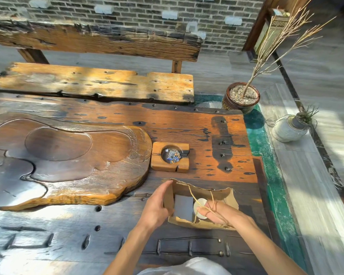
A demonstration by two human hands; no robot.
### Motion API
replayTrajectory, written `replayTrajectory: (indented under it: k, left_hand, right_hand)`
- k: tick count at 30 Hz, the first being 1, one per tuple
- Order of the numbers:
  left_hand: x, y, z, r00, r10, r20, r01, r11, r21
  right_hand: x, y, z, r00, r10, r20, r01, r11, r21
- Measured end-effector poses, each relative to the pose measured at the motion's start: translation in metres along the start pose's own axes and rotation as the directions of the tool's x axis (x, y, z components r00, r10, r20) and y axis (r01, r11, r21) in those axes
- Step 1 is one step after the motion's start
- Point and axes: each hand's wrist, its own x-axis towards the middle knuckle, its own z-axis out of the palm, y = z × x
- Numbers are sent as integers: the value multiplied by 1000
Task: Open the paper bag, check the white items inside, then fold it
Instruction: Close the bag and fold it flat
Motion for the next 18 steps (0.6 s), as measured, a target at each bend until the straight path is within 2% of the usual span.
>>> replayTrajectory:
  k: [3, 11, 15, 18]
  left_hand:
    - [-3, 8, 2, 1000, 24, 15, -25, 999, 24]
    - [-15, 26, 0, 987, 158, 7, -158, 984, 84]
    - [-20, 29, -11, 990, 138, 2, -138, 989, 46]
    - [-19, 36, -17, 997, 34, -63, -38, 997, -68]
  right_hand:
    - [-21, 6, -8, 1000, -27, -2, 27, 987, 158]
    - [-91, 21, -47, 988, -86, -127, 114, 966, 232]
    - [-109, 34, -63, 979, -100, -176, 163, 904, 395]
    - [-108, 47, -72, 972, -56, -226, 169, 838, 518]
